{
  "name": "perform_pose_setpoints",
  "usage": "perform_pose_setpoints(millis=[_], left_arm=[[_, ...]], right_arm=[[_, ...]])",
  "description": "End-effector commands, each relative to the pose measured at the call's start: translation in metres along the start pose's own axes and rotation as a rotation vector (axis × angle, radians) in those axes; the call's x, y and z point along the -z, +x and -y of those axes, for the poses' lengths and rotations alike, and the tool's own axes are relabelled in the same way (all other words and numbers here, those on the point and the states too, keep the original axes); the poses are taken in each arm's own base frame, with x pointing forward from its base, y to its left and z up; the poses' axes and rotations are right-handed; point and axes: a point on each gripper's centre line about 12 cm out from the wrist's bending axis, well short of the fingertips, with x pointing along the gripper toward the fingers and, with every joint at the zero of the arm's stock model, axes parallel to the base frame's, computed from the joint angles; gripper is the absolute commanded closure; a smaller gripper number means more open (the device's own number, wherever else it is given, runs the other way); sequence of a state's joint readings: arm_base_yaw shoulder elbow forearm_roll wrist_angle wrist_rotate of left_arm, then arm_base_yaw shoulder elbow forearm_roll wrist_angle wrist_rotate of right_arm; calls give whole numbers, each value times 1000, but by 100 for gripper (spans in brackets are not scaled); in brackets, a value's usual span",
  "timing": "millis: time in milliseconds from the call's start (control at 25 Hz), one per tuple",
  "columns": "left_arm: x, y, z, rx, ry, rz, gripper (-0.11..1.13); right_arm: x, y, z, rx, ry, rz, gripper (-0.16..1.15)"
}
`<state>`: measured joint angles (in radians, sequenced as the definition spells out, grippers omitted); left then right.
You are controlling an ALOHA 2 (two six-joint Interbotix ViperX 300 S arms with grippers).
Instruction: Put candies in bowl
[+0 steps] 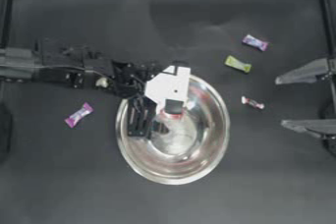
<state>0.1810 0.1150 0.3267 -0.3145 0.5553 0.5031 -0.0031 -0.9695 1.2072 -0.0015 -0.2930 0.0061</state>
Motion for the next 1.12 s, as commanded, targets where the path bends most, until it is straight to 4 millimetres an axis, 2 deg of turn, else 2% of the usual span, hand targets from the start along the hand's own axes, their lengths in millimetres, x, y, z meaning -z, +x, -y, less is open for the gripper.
perform_pose_setpoints(millis=[40,240,360,520,880,1120], left_arm=[[-22,-28,-1,-23,28,88,3],[-29,-62,-1,-53,41,161,-1],[-31,-95,0,-95,51,251,-1],[-23,-135,7,-138,52,359,0],[27,-203,27,-200,-9,595,0],[68,-225,41,-236,-45,763,0]], right_arm=[[-3,1,0,1,3,6,-2],[-2,1,0,2,3,5,-2],[-2,1,0,1,3,5,-2],[-2,1,0,1,3,5,-2],[-3,1,0,3,9,6,-2],[-5,-1,1,4,10,3,-2]])
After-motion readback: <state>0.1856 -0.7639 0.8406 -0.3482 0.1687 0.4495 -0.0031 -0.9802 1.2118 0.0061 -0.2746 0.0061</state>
